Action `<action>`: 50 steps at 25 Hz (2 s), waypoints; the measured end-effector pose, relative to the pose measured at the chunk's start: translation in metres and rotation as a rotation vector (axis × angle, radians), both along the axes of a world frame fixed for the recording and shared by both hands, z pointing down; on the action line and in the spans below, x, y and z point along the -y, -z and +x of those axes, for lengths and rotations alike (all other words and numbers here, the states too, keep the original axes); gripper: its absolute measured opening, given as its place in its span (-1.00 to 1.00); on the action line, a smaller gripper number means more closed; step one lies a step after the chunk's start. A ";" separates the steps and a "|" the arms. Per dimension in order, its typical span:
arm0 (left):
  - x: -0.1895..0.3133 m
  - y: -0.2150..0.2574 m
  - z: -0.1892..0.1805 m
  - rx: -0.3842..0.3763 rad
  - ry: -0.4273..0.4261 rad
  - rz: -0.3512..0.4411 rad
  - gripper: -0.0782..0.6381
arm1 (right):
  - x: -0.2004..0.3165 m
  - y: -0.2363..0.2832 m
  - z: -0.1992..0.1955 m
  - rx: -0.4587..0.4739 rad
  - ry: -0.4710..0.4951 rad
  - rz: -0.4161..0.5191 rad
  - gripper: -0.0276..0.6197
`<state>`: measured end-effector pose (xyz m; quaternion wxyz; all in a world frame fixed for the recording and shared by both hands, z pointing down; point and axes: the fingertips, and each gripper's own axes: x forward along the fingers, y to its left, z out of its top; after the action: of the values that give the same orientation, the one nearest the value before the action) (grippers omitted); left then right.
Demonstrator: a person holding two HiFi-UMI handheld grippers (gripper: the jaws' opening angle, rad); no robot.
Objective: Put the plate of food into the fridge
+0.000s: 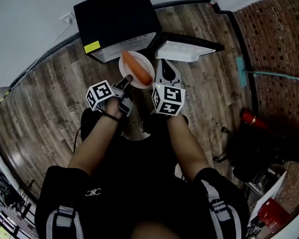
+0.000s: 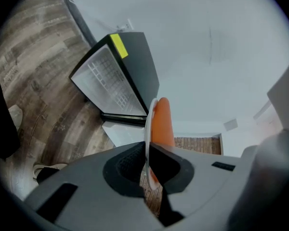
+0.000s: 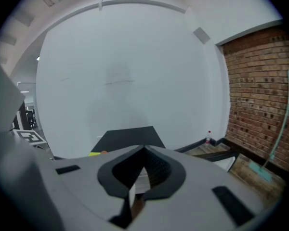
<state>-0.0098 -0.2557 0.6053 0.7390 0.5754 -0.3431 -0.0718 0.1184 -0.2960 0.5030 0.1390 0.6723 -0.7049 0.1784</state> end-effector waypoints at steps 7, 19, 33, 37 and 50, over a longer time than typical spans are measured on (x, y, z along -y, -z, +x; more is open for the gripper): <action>0.033 -0.155 0.028 -0.013 0.012 0.060 -0.73 | 0.038 -0.129 0.014 0.031 0.084 0.101 -0.87; 0.101 -0.339 0.050 0.016 0.107 0.082 -0.73 | 0.082 -0.241 0.018 0.095 0.191 0.229 -0.87; 0.194 -0.432 0.061 0.028 0.109 0.105 -0.73 | 0.093 -0.255 0.023 0.037 0.303 0.187 -0.87; 0.223 -0.452 0.050 0.019 0.165 0.112 -0.73 | 0.092 -0.262 0.018 0.009 0.340 0.177 -0.87; 0.273 -0.482 0.053 0.031 0.245 0.105 -0.72 | 0.089 -0.255 -0.002 -0.121 0.404 0.265 -0.87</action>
<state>0.0429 -0.5289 1.0874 0.6881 0.5681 -0.4181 -0.1705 0.1166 -0.3849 0.7585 0.1244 0.5394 -0.8327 0.0127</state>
